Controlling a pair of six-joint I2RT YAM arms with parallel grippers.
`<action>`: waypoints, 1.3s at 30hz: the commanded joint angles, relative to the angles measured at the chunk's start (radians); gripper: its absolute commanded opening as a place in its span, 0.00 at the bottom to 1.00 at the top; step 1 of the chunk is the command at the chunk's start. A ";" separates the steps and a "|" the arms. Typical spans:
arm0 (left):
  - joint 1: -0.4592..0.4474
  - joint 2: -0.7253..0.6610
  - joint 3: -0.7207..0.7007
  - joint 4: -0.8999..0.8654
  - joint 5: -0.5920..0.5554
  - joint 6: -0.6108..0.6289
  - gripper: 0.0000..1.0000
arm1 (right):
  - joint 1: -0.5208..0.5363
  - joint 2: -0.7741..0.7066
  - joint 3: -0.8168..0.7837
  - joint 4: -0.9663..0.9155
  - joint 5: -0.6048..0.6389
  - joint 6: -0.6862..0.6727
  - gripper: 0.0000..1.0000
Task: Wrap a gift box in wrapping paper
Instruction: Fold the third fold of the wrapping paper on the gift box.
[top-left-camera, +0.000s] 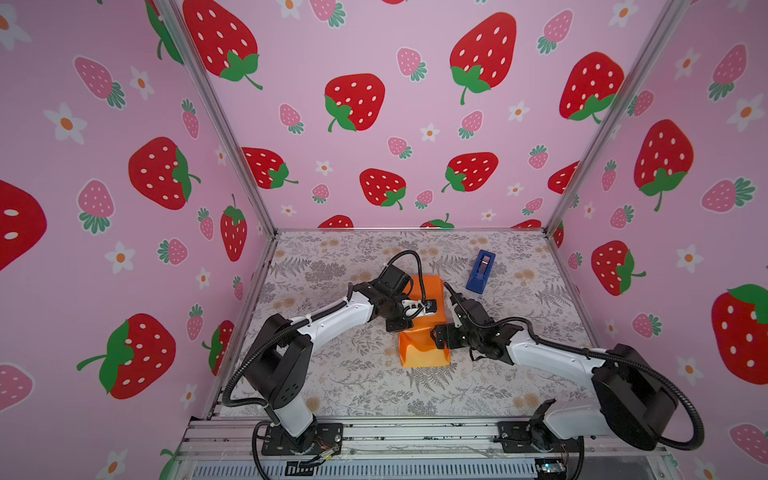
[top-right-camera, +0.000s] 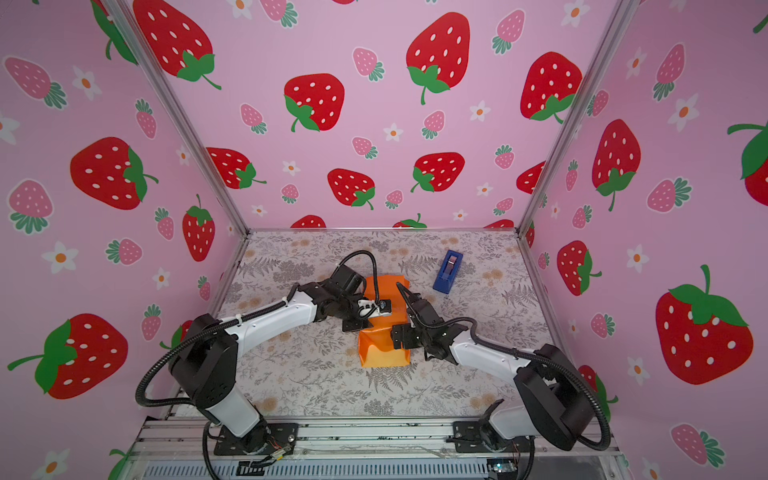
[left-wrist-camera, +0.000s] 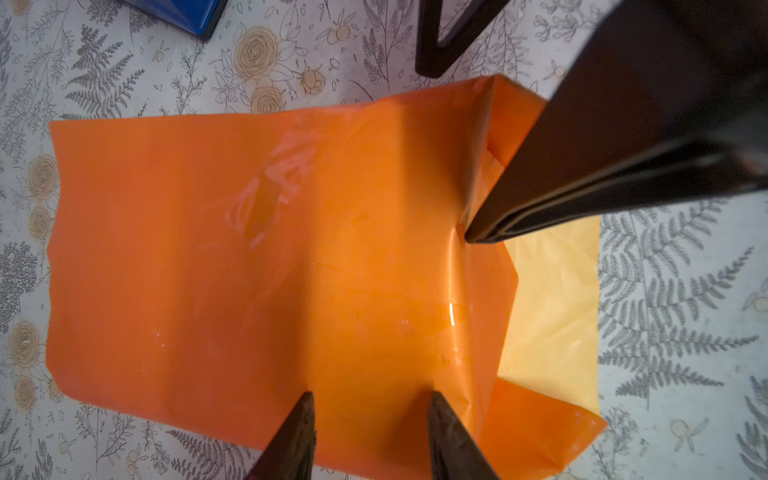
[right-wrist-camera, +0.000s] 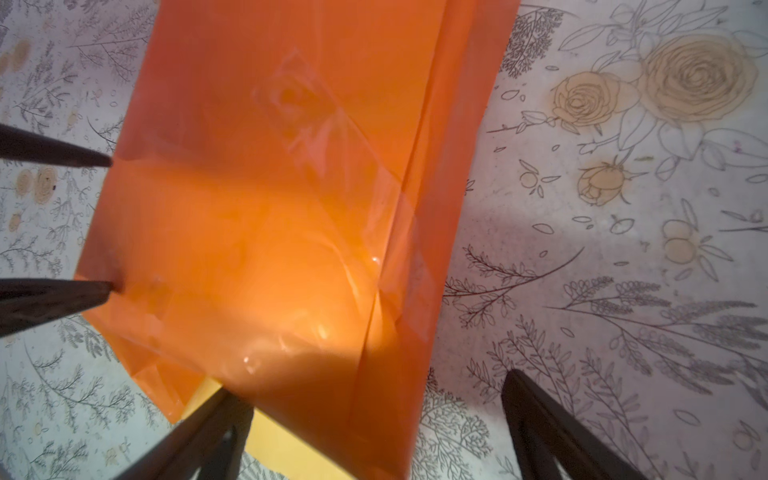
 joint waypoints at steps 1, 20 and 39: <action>-0.005 0.031 0.021 -0.015 -0.011 0.030 0.45 | -0.006 0.025 -0.005 0.040 0.037 0.015 0.95; 0.000 0.006 -0.001 -0.010 -0.009 0.034 0.45 | -0.012 0.044 -0.174 0.287 0.099 0.053 0.78; -0.080 -0.057 -0.006 0.073 0.141 0.041 0.41 | -0.041 0.072 -0.196 0.362 0.035 0.048 0.52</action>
